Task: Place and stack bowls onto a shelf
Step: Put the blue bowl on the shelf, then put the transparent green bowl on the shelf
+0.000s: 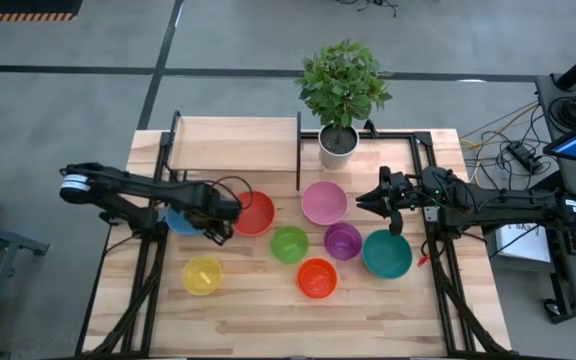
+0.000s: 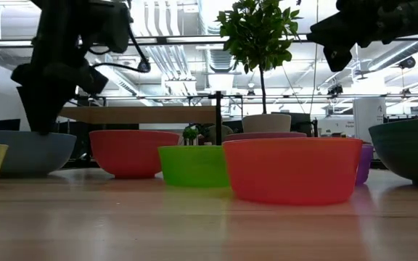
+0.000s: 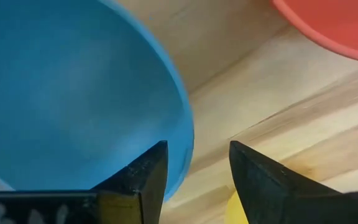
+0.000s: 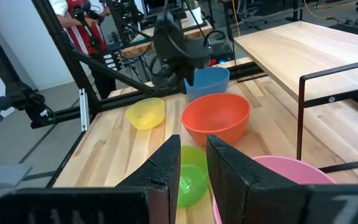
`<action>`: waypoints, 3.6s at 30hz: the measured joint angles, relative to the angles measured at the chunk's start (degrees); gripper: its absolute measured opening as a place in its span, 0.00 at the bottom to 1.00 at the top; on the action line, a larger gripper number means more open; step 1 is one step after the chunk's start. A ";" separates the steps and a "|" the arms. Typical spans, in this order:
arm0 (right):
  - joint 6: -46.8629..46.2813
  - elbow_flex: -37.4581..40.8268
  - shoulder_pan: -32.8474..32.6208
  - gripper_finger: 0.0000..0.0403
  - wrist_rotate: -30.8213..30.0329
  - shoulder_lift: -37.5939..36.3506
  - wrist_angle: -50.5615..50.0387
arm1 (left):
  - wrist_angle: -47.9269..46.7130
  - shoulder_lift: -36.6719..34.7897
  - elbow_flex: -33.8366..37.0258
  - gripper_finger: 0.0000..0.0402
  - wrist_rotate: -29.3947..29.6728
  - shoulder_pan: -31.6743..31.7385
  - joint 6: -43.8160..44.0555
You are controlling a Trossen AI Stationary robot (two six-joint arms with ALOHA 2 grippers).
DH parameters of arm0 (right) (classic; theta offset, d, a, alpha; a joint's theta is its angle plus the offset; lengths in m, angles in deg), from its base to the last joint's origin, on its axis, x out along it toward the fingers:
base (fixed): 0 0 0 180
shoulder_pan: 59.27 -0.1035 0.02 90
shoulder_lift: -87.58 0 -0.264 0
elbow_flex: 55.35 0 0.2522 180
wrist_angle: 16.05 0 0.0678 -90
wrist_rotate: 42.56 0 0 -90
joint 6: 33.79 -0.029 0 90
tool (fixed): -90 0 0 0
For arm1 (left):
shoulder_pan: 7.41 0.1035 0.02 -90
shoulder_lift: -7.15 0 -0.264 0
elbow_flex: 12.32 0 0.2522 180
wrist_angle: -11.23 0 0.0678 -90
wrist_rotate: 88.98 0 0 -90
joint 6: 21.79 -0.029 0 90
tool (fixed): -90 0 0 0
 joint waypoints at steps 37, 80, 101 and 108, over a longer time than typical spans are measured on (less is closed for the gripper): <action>-0.04 0.00 0.00 0.17 0.02 -0.01 -0.30 | -2.92 -10.41 -5.38 0.00 -5.66 -8.20 -17.69; -0.21 0.00 0.00 0.17 0.02 0.00 -0.32 | -21.05 6.41 -36.13 0.00 16.71 31.71 -60.62; -0.21 0.00 0.00 0.17 0.02 0.00 -0.33 | -20.96 8.48 -36.02 0.09 16.72 31.70 -60.14; -1.01 0.00 0.00 0.17 0.04 0.00 -0.34 | -20.96 8.45 -36.02 0.22 16.72 31.69 -60.12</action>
